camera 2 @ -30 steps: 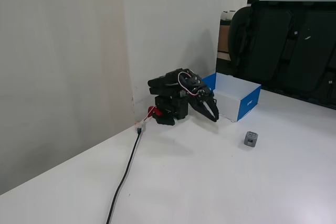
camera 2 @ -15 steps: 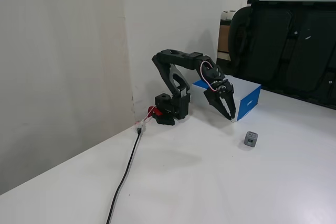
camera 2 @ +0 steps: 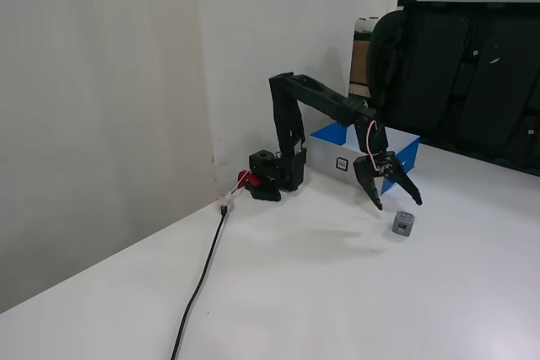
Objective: Pick the gray block and keep it in the box.
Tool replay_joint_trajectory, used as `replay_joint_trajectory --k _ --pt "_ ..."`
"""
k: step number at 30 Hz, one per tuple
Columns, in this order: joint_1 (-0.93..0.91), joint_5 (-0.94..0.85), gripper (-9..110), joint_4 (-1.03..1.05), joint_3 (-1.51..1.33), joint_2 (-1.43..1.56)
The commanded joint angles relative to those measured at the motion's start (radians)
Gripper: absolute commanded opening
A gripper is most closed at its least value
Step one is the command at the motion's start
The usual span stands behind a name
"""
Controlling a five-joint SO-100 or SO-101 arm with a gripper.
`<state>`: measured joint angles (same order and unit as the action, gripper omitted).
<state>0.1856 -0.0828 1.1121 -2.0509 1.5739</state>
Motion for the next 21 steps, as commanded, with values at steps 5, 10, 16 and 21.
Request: replay_joint_trajectory --k 5,10,16,21 --pt "0.026 0.014 35 0.044 0.302 -0.256" --pt "0.031 0.014 23 0.089 0.396 -0.347" --pt "0.023 0.014 0 0.098 0.410 -0.345" --pt "-0.023 0.014 0 0.229 0.495 -0.204"
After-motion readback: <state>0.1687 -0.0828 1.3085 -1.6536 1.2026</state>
